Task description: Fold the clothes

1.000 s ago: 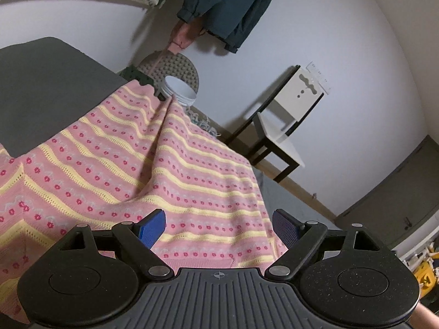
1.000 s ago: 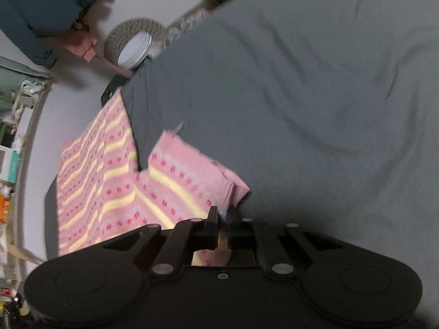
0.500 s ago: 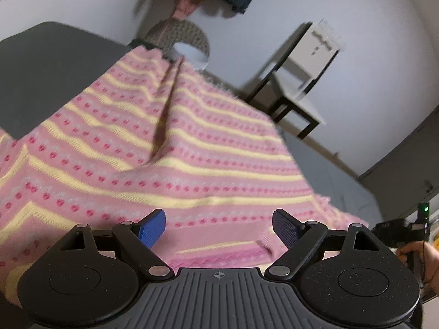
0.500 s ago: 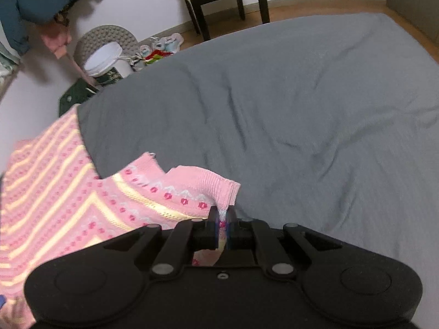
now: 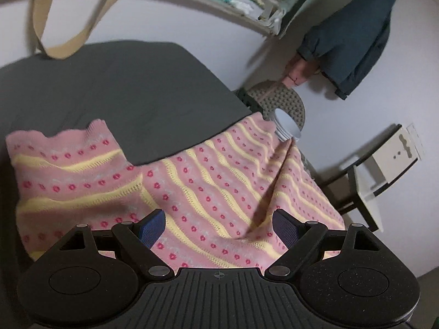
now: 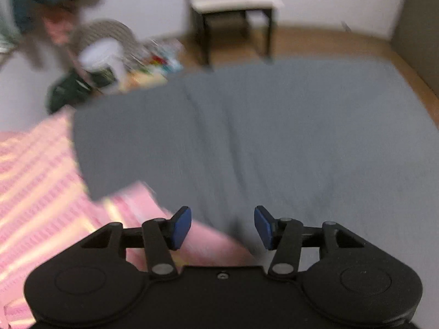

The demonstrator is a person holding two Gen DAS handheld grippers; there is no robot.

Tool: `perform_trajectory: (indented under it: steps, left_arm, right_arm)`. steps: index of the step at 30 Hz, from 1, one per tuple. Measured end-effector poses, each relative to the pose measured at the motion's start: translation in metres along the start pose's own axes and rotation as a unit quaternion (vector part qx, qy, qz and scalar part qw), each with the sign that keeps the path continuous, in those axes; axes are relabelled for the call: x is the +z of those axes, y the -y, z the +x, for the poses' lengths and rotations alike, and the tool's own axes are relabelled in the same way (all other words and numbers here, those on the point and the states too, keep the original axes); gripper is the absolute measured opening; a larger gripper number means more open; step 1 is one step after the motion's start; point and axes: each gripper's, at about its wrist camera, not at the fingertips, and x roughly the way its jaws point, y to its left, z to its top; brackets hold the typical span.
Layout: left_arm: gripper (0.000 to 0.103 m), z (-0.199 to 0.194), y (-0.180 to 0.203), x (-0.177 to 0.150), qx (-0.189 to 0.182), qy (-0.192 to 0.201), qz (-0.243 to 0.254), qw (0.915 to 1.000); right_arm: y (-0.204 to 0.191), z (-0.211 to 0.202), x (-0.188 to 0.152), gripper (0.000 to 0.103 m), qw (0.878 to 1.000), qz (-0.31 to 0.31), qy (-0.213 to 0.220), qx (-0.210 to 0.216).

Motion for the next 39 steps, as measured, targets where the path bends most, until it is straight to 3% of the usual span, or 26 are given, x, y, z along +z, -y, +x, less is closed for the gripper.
perform_trajectory:
  steps: [5,8,11,14,19,23,27,30,32,39]
  left_arm:
    - [0.086,0.022,0.035,-0.010,-0.021,-0.003,0.038,0.9991]
    - [0.086,0.032,0.053,-0.019,-0.051,-0.016,0.085,0.9950]
    - [0.086,0.043,0.059,-0.026,-0.072,-0.037,0.101,0.9916]
    - [0.086,0.052,0.061,-0.026,-0.095,-0.045,0.104,0.9890]
    - [0.086,0.066,0.061,-0.025,-0.097,-0.027,0.122,0.9874]
    - [0.086,0.079,0.057,-0.022,-0.108,-0.040,0.103,0.9880]
    - [0.086,0.087,0.061,-0.026,-0.107,-0.043,0.119,0.9862]
    - [0.086,0.090,0.061,-0.029,-0.107,-0.049,0.125,0.9851]
    - [0.086,0.090,0.060,-0.029,-0.103,-0.052,0.123,0.9857]
    - [0.086,0.080,0.053,-0.024,-0.094,-0.034,0.100,0.9900]
  right_arm:
    - [-0.083,0.017,0.046,0.050,0.986,-0.067,0.021,0.149]
    - [-0.139,0.048,0.068,0.049,0.978,-0.114,0.018,0.175]
    - [-0.180,0.080,0.087,0.043,0.970,-0.145,0.021,0.195]
    - [-0.202,0.110,0.106,0.037,0.964,-0.164,0.024,0.206]
    - [-0.221,0.144,0.123,0.033,0.963,-0.156,0.008,0.219]
    - [-0.237,0.170,0.133,0.033,0.965,-0.172,-0.006,0.196]
    - [-0.248,0.190,0.136,0.032,0.966,-0.175,-0.021,0.190]
    - [-0.253,0.193,0.136,0.011,0.964,-0.171,-0.023,0.203]
    - [-0.251,0.193,0.137,0.008,0.964,-0.168,-0.025,0.205]
    - [-0.217,0.159,0.151,0.006,0.971,-0.142,0.059,0.184]
